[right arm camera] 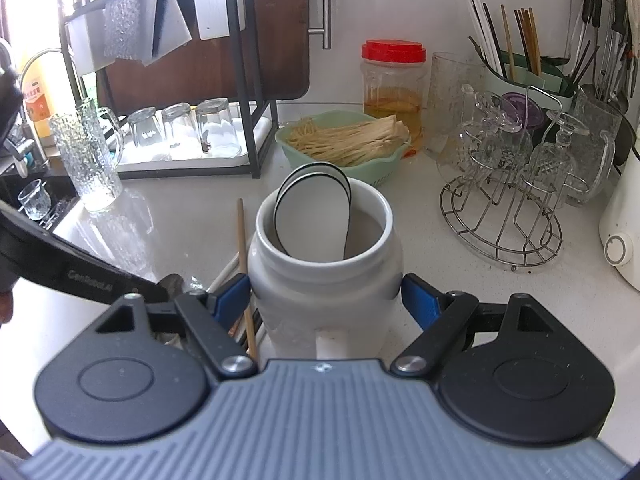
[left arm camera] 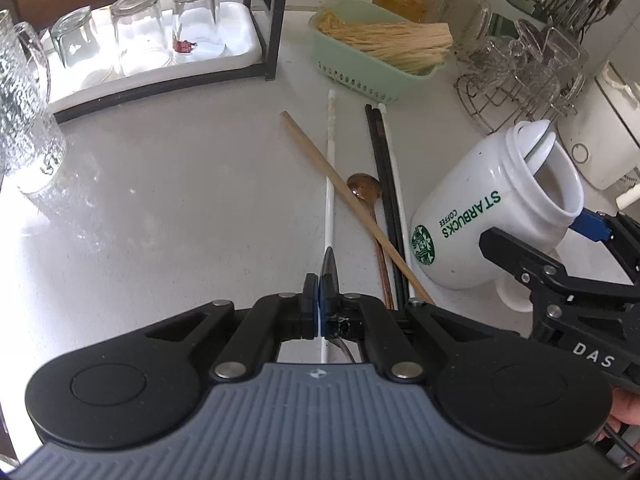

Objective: Organize utensils
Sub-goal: 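Close the left gripper on the steel spoon handle, then lift the steel spoon with the left gripper and carry it over the jar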

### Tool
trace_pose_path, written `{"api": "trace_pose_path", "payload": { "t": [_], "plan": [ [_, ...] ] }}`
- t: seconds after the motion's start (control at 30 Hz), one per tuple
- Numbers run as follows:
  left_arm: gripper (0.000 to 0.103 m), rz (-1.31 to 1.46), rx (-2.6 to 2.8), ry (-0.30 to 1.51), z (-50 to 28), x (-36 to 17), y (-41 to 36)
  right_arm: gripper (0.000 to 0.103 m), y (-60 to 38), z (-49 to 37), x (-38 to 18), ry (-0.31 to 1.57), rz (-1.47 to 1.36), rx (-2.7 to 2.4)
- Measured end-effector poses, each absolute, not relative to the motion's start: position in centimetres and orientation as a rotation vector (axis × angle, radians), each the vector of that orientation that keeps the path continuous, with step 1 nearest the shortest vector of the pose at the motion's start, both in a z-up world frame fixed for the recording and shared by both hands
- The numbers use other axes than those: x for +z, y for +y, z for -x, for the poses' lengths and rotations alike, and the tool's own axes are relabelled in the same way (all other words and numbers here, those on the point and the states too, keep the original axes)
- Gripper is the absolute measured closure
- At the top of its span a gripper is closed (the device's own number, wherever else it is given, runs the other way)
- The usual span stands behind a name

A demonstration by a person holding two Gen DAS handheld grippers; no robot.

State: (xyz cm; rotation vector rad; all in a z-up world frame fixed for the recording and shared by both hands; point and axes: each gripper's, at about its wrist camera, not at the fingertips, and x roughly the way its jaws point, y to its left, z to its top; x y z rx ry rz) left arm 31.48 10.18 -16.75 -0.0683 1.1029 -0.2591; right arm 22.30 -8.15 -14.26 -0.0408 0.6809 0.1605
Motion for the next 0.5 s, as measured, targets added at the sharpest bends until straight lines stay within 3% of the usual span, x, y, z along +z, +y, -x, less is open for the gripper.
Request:
{"api": "trace_pose_path", "payload": {
  "t": [0.5],
  "plan": [
    [0.102, 0.116, -0.31, 1.089, -31.5, -16.0, 11.2, 0.018, -8.0, -22.3, -14.3, 0.687, 0.04, 0.145]
  ]
}}
